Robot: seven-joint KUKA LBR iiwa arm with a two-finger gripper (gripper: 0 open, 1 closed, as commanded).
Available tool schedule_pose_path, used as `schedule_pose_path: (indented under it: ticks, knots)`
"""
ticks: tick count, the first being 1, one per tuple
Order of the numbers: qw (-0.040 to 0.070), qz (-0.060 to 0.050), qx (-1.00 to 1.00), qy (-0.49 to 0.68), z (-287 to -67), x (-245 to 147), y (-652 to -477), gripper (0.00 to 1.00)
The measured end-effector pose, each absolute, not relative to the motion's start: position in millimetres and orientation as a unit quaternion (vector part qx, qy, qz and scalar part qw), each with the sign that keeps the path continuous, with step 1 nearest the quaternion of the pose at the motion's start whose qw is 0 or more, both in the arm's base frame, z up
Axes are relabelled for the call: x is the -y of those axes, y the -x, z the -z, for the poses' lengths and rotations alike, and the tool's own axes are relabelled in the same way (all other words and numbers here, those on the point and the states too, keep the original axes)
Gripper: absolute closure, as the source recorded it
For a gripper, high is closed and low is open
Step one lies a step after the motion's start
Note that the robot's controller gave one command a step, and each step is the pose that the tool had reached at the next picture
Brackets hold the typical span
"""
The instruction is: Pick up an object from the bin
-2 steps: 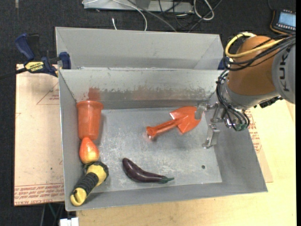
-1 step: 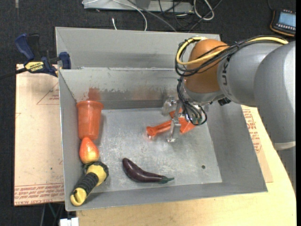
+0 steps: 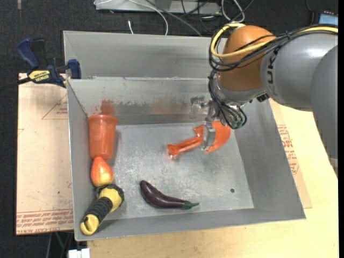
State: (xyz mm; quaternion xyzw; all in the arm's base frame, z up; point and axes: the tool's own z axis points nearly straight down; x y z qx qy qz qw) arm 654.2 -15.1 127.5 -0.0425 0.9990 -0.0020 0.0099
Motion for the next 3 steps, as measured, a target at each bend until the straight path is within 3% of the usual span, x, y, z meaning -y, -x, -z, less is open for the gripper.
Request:
schedule_pose_path:
  ticks: [1, 2, 3]
  knots:
    - [-0.001, -0.001, -1.0, -0.009, -75, 15, -645.6, 0.0]
    - [0.011, 0.001, -0.999, 0.043, -71, -16, -640.8, 0.0]
    - [0.003, -0.001, -1.0, -0.003, -76, 12, -646.5, 1.0]
